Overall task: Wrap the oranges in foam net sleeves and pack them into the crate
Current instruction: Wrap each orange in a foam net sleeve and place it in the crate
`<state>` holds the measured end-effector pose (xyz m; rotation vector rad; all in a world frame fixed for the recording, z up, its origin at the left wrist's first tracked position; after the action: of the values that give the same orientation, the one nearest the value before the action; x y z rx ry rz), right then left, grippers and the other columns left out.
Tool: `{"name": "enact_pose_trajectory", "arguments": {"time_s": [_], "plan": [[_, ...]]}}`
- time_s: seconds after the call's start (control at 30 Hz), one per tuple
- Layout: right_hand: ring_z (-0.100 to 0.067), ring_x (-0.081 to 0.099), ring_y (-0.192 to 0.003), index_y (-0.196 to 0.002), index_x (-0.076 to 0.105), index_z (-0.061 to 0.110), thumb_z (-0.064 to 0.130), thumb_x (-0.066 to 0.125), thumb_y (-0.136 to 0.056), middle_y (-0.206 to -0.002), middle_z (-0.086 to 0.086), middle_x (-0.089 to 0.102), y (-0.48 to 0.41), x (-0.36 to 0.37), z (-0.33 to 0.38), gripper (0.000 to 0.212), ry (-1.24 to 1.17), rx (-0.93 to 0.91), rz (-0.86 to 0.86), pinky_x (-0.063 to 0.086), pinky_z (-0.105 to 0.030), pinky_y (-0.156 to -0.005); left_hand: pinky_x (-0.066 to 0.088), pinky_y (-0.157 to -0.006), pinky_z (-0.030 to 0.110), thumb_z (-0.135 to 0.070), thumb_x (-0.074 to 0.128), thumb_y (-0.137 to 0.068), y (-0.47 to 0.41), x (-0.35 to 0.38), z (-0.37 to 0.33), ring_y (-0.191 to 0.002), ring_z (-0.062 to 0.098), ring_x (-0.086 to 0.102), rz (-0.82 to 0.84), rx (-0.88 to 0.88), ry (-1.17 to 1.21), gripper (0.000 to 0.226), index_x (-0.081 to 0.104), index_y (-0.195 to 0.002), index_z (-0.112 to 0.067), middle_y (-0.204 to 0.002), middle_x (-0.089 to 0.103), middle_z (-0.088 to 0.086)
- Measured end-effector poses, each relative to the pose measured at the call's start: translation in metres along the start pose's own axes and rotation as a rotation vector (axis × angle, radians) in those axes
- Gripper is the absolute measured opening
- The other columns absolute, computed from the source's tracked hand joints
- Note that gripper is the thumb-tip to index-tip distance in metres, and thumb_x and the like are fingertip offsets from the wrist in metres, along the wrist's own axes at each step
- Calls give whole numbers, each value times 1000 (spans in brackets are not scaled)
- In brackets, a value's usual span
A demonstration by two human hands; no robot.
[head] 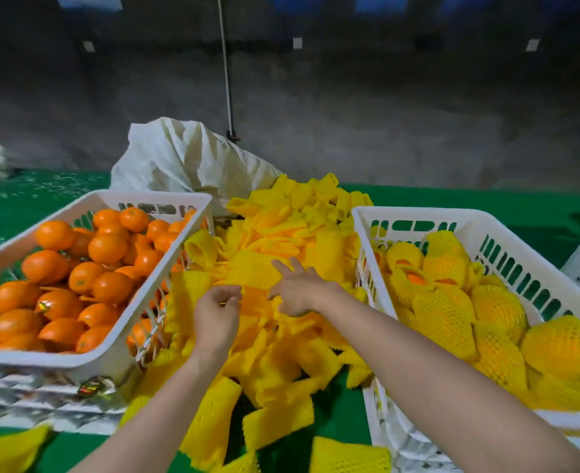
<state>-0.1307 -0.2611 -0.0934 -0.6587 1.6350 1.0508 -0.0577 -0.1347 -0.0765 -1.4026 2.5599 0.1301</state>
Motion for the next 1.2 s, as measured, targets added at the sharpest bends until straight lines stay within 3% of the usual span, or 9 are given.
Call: {"name": "enact_pose_trajectory", "arguments": {"time_s": [0.17, 0.27, 0.37, 0.53, 0.7, 0.83, 1.03, 1.13, 1.2], "plan": [[-37, -10, -144, -146, 27, 22, 19, 43, -96, -159, -2, -8, -34, 29, 0, 53, -44, 112, 6, 3, -60, -112, 48, -90, 50, -4, 49, -97, -2, -44, 13, -99, 26, 60, 70, -18, -39, 22, 61, -93, -21, -106, 63, 6], [-24, 22, -141, -135, 43, 14, 16, 51, -92, -149, -6, 32, -24, -9, -4, 44, -253, 141, -346, 12, -46, -113, 53, -77, 44, -7, 53, -96, -10, -59, 6, -81, 18, 58, 92, 55, -53, 16, 60, -95, -22, -106, 64, 3], [-26, 55, -105, -97, 61, 11, 0, 62, -80, -103, -4, 62, 20, -57, -7, 20, -607, 68, -732, 34, -31, -84, 46, -84, 26, -12, 65, -89, -14, -60, -16, -110, 17, 56, 137, 226, -186, 27, 59, -114, -18, -123, 58, 0], [4, 50, -87, -88, 50, 28, -6, 60, -77, -92, 16, 54, 54, -86, 37, 37, -770, -191, -562, 39, -21, -76, 23, -109, 39, -36, 74, -79, -11, -33, -62, -137, 21, 31, 291, 622, -697, 73, 38, -142, -25, -145, 41, -1], [-17, 58, -100, -111, 55, 22, 6, 72, -79, -113, 3, 60, 59, -87, 31, 39, -1111, 13, -700, 49, -33, -86, 39, -64, 23, -34, 71, -83, -28, -44, -55, -89, 20, 57, 340, 470, -568, 38, 58, -112, -12, -102, 60, 5], [-13, 57, -94, -100, 69, 5, 13, 77, -76, -101, -3, 64, 67, -97, 46, 26, -886, 137, -922, 47, -31, -86, 45, -45, 13, -26, 72, -84, -30, -59, -41, -58, 4, 54, 417, 299, -295, 29, 51, -95, -9, -85, 54, -2], [-1, 35, -58, -68, 42, 20, -6, 66, -77, -64, 8, 36, 60, -118, 82, 37, -994, -17, -969, 28, -15, -54, 44, -83, 36, -61, 55, -85, -56, -103, -31, -88, 15, 58, 609, 86, 64, 50, 65, -91, -12, -93, 63, -1], [-5, 31, -61, -69, 41, 18, -9, 62, -79, -67, 3, 34, 44, -116, 93, 36, -1056, -17, -888, 25, -21, -53, 42, -66, 32, -31, 54, -95, -107, -140, -20, -72, 20, 56, 464, 190, -246, 32, 66, -78, -8, -75, 63, 6], [-19, 35, -67, -73, 43, 12, -9, 62, -80, -71, -17, 40, 35, -111, 99, 29, -1075, -12, -840, 29, -30, -59, 42, -60, 30, -30, 62, -91, -115, -131, 16, -72, 22, 56, 675, 195, -741, 26, 65, -90, -5, -79, 61, 9]]}}
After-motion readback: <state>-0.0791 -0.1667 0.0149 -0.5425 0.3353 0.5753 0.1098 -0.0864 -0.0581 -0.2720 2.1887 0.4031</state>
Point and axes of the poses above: each hand's wrist, its own y-axis away from the middle knuckle, its own x-axis out of the palm, z = x × y, the point moved 10 cm from there along -y, towards the middle knuckle
